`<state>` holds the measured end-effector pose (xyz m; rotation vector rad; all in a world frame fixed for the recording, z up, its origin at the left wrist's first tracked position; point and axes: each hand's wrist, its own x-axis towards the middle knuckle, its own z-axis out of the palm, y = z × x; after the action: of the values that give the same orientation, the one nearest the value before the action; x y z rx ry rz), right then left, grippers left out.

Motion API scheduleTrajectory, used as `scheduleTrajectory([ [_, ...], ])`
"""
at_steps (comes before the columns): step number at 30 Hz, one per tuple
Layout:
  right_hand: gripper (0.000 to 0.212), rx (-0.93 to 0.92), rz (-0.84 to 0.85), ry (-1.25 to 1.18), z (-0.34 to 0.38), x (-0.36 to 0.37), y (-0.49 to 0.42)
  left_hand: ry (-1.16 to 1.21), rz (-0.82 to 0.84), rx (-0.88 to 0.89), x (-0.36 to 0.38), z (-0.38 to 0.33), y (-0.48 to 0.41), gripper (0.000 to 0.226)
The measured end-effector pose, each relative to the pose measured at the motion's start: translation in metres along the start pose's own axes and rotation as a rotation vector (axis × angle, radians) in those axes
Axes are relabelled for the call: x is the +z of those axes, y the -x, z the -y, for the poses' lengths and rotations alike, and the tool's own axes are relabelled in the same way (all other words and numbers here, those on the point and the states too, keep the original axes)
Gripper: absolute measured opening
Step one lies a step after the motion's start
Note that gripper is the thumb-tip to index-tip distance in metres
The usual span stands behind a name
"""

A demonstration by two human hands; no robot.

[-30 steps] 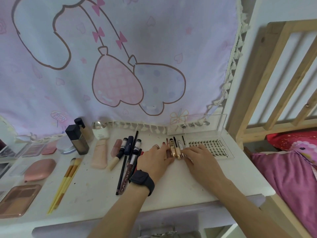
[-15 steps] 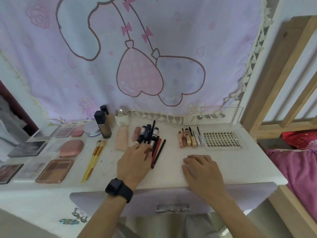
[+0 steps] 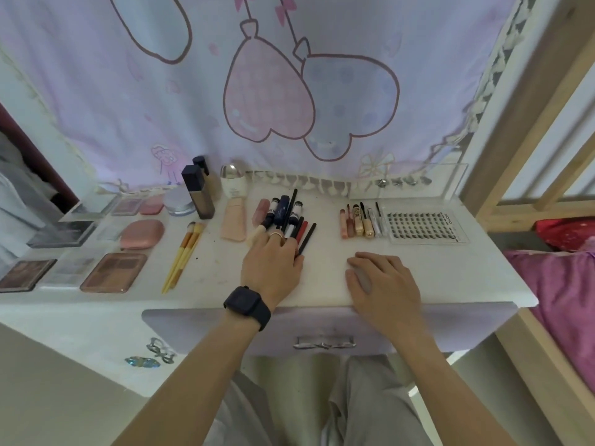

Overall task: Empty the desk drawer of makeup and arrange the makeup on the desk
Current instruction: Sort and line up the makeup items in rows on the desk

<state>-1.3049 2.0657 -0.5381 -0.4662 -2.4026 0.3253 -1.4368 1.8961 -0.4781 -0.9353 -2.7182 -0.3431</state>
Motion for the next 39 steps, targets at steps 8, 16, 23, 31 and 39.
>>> scheduleTrajectory([
  [8, 0.040, 0.023, 0.015, 0.005, 0.002, -0.003, 0.001, -0.008, 0.122, -0.086, -0.006, -0.009, -0.016, 0.029],
  [16, 0.048, 0.436, 0.091, -0.518, 0.007, -0.027, -0.014, 0.346, -0.118, 0.210, -0.006, -0.029, 0.005, 0.020],
  [23, 0.027, 0.576, 0.058, -0.882, -0.002, -0.046, -0.027, 0.239, -0.276, 0.441, 0.015, -0.038, 0.007, 0.013],
  [31, 0.019, 0.591, 0.148, -0.959, -0.019, -0.051, -0.031, 0.850, 0.106, -0.007, 0.021, -0.027, 0.003, 0.007],
  [39, 0.024, 0.571, 0.094, -0.930, -0.013, -0.046, -0.027, 0.819, 0.140, -0.032, 0.020, -0.026, 0.004, 0.040],
])
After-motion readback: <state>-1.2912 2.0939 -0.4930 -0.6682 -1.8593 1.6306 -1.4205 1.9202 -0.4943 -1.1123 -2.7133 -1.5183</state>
